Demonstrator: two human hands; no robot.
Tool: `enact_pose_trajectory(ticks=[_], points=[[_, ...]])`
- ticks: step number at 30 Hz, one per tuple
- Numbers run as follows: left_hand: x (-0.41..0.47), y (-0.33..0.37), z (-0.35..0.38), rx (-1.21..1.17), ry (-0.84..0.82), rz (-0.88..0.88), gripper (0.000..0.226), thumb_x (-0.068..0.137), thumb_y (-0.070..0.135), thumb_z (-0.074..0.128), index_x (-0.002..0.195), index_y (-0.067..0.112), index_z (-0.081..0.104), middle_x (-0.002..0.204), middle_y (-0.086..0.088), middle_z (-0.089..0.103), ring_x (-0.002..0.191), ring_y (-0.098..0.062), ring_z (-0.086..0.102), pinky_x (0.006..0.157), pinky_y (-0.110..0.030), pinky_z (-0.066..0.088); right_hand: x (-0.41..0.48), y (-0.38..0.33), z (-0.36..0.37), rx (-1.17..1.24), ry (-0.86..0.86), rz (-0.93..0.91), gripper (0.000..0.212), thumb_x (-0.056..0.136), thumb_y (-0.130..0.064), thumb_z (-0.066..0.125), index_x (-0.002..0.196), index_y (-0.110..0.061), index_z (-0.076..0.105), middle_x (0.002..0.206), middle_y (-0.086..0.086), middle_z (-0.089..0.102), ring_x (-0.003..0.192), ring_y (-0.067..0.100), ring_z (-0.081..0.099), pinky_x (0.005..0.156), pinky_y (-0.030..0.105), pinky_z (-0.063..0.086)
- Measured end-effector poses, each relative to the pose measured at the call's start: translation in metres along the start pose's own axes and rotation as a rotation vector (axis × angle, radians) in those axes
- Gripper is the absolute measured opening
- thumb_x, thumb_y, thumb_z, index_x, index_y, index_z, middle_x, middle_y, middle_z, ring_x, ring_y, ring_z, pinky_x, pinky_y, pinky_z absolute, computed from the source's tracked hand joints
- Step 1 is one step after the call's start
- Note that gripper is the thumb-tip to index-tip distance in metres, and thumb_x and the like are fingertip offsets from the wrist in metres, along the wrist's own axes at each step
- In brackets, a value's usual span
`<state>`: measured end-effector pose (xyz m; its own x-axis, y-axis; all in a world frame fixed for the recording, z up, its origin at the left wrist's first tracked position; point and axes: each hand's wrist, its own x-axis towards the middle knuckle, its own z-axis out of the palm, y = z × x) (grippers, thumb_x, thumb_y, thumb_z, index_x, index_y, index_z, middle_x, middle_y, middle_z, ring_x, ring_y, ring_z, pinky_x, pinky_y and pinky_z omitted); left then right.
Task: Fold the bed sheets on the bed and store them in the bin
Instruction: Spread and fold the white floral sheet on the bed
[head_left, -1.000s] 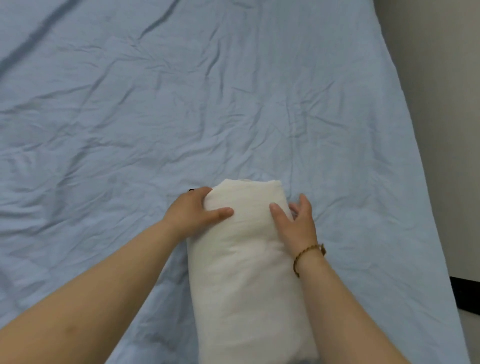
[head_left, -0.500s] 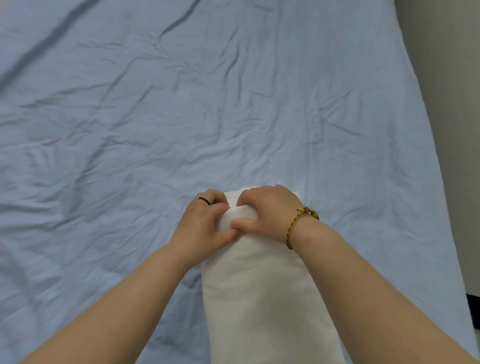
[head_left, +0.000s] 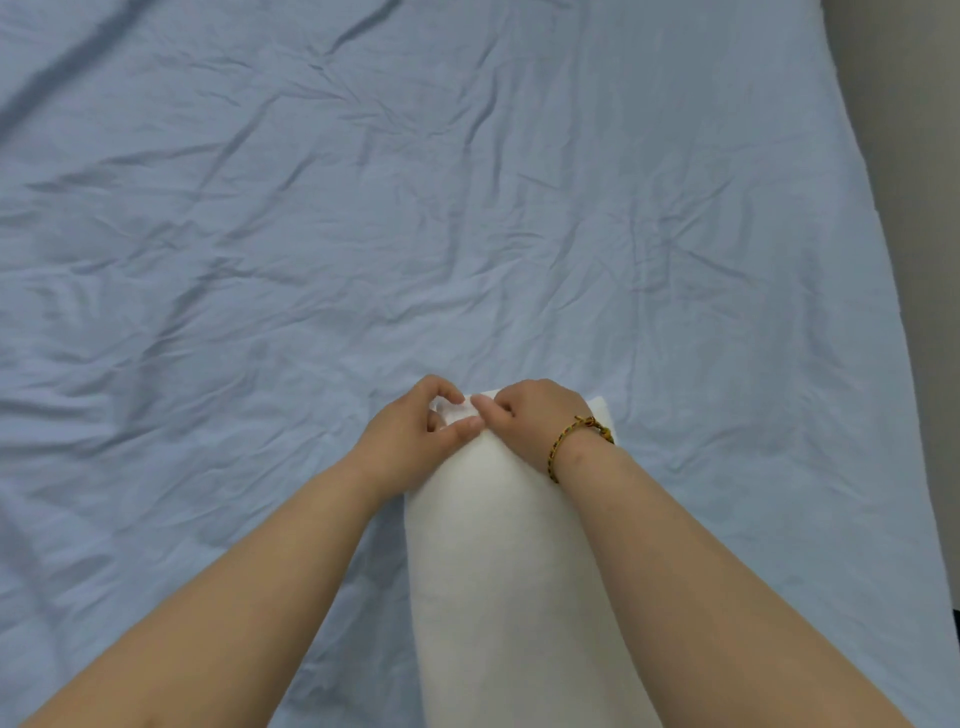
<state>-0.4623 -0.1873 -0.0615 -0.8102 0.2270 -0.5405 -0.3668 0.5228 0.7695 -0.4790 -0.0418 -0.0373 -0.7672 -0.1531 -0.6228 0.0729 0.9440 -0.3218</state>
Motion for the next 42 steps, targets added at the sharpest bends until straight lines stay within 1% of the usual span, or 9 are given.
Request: enact_pose_trajectory(ticks=[3,6,11,18,25,28,33,37,42], points=[[-0.008,-0.007,-0.002,-0.050,0.040,0.029,0.023,0.076,0.035,0.071,0.079,0.033,0.049,0.075,0.010,0.049,0.068,0.000,0.047,0.064,-0.014,0.037,0.005,0.008,0.001,0.022,0.124,-0.036,0.024,0.095,-0.035,0.040,0.105,-0.022,0.057,0.117,-0.002,0.054,0.112,0.019,0.049,0.083,0.028,0.036],[-0.013,-0.012,-0.001,-0.022,0.050,0.055,0.039,0.050,0.053,0.073,0.063,0.025,0.049,0.098,0.015,0.045,0.089,0.000,0.046,0.069,-0.002,0.033,0.015,0.009,-0.002,-0.089,0.066,-0.118,0.041,0.094,-0.032,0.042,0.135,-0.027,0.043,0.150,-0.004,0.029,0.139,0.017,0.022,0.111,0.029,0.015],[-0.007,-0.010,-0.007,-0.082,-0.026,-0.001,0.032,0.052,0.039,0.075,0.056,0.019,0.050,0.104,0.026,0.043,0.093,0.011,0.045,0.072,-0.005,0.033,0.022,0.004,-0.010,0.215,-0.090,-0.089,0.025,0.090,-0.020,0.048,0.110,-0.020,0.064,0.110,-0.004,0.060,0.108,0.013,0.053,0.095,0.026,0.040],[-0.007,-0.012,-0.003,-0.162,0.032,-0.005,0.038,0.062,0.025,0.084,0.058,0.014,0.048,0.094,0.016,0.056,0.082,0.000,0.055,0.067,-0.009,0.039,0.015,0.013,-0.012,0.218,-0.124,-0.060,0.033,0.092,-0.033,0.048,0.061,-0.020,0.049,0.064,-0.007,0.048,0.065,0.011,0.046,0.062,0.025,0.037],[0.001,-0.005,0.001,0.087,0.026,-0.095,0.015,0.079,0.038,0.067,0.080,0.034,0.053,0.077,0.010,0.057,0.088,-0.011,0.053,0.073,-0.018,0.037,0.013,0.002,-0.013,-0.190,-0.171,-0.065,0.055,0.098,-0.046,0.015,0.111,-0.019,0.062,0.112,0.006,0.063,0.102,0.023,0.053,0.092,0.033,0.031],[-0.012,-0.005,0.018,0.172,0.214,-0.071,0.021,0.085,0.038,0.060,0.100,0.024,0.060,0.100,0.008,0.051,0.110,-0.015,0.044,0.092,-0.023,0.025,0.005,0.008,0.001,-0.290,0.079,-0.113,0.053,0.098,-0.041,0.016,0.093,-0.019,0.064,0.103,0.005,0.066,0.106,0.023,0.050,0.096,0.032,0.023],[-0.055,-0.013,0.041,-0.328,0.353,-0.242,0.079,0.074,0.033,0.073,0.140,0.017,0.033,0.135,0.000,0.042,0.123,-0.018,0.043,0.097,-0.027,0.035,-0.043,0.054,0.046,0.261,0.601,0.093,0.078,0.066,-0.062,0.030,0.120,-0.014,0.058,0.134,0.008,0.049,0.126,0.028,0.041,0.102,0.027,0.018],[-0.096,-0.026,0.066,-0.499,0.222,-0.329,0.090,0.029,0.059,0.064,0.111,0.022,0.051,0.108,0.007,0.058,0.096,-0.013,0.057,0.076,-0.021,0.043,-0.094,0.069,0.068,0.937,0.447,0.327,0.074,0.080,-0.027,0.068,0.141,-0.013,0.029,0.141,0.002,0.035,0.126,0.013,0.038,0.103,0.021,0.030],[-0.128,-0.043,0.080,-0.737,0.016,-0.384,0.101,0.007,0.060,0.084,0.099,0.025,0.060,0.099,0.004,0.070,0.091,-0.013,0.066,0.067,-0.021,0.051,-0.124,0.094,0.077,1.093,0.102,0.399,0.046,0.082,-0.026,0.067,0.122,-0.014,0.050,0.107,-0.003,0.058,0.090,0.009,0.058,0.075,0.020,0.047]])
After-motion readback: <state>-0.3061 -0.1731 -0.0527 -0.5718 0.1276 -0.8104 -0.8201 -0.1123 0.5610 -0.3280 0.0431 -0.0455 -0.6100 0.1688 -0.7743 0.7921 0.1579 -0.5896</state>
